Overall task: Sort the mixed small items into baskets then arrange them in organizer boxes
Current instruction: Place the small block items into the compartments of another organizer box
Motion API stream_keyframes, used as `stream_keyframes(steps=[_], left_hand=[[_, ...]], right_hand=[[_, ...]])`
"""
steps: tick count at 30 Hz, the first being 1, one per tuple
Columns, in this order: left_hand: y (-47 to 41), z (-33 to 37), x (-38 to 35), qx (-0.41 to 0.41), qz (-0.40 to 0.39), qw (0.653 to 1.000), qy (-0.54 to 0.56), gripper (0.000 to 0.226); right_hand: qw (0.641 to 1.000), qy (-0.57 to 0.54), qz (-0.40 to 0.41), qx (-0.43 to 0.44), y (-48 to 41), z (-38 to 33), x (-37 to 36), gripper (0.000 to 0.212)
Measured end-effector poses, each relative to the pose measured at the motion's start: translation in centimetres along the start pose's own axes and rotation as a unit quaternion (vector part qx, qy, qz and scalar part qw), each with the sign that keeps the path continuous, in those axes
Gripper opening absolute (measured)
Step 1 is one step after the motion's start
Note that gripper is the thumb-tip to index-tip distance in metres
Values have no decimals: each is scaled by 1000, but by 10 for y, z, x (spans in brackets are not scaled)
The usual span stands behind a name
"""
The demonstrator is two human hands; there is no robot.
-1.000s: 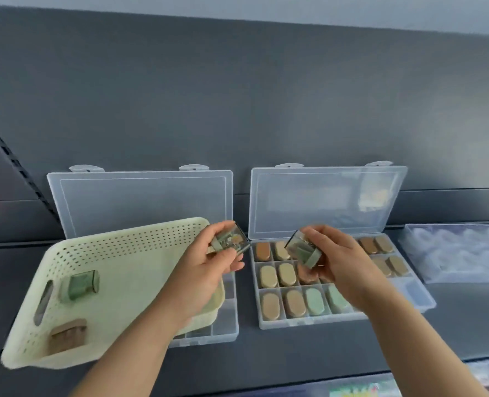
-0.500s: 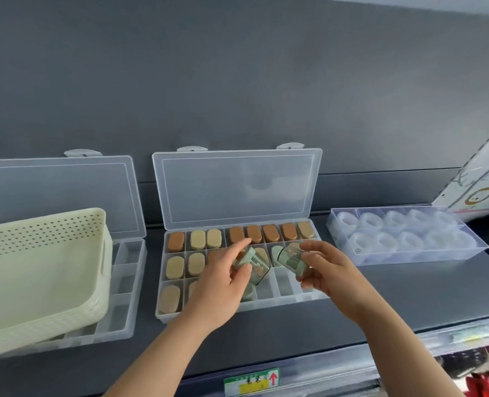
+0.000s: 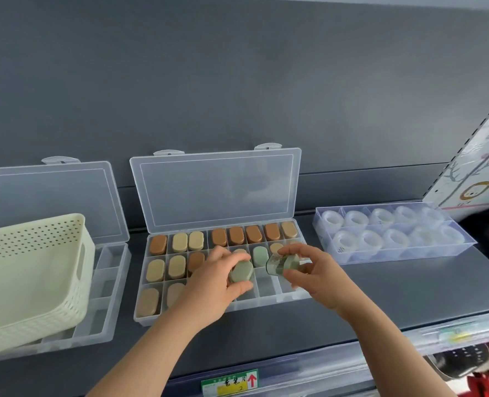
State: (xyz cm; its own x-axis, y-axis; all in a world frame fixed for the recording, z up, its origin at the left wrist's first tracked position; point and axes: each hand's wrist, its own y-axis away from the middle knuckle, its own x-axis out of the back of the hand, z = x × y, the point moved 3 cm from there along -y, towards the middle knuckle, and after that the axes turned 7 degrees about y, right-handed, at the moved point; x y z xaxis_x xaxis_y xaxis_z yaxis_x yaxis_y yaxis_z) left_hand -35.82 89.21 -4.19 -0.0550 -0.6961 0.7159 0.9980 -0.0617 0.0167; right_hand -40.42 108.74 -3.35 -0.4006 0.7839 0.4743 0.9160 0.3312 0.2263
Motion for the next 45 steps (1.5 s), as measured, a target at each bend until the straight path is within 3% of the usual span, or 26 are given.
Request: stream_keyframes(steps=[5, 12, 21, 27, 32, 35, 42, 45], left_hand=[[-7, -10, -13, 19, 7, 998, -61, 54], [-10, -16, -21, 37, 25, 989, -139, 63], [-1, -17, -16, 36, 38, 994, -93, 57], [15, -20, 2, -3, 73, 995, -67, 47], [44, -23, 51, -46, 140, 985, -93, 41], [74, -38, 98, -33, 187, 976, -107, 41], [167, -131, 220, 60, 237, 958, -153, 58], [207, -175, 269, 107, 230, 951, -176, 44]], right_hand=[[998, 51, 19, 3, -4, 9, 4, 43], [983, 177, 10, 52, -10, 7, -6, 44], [938, 322, -56, 114, -25, 6, -27, 49], [938, 320, -21, 134, -13, -5, -28, 42], [924, 318, 14, 211, -9, -57, -52, 34], [911, 310, 6, 272, -9, -104, -87, 32], [881, 306, -102, 345, -13, -205, -214, 38], [872, 302, -143, 357, -23, -240, -273, 38]])
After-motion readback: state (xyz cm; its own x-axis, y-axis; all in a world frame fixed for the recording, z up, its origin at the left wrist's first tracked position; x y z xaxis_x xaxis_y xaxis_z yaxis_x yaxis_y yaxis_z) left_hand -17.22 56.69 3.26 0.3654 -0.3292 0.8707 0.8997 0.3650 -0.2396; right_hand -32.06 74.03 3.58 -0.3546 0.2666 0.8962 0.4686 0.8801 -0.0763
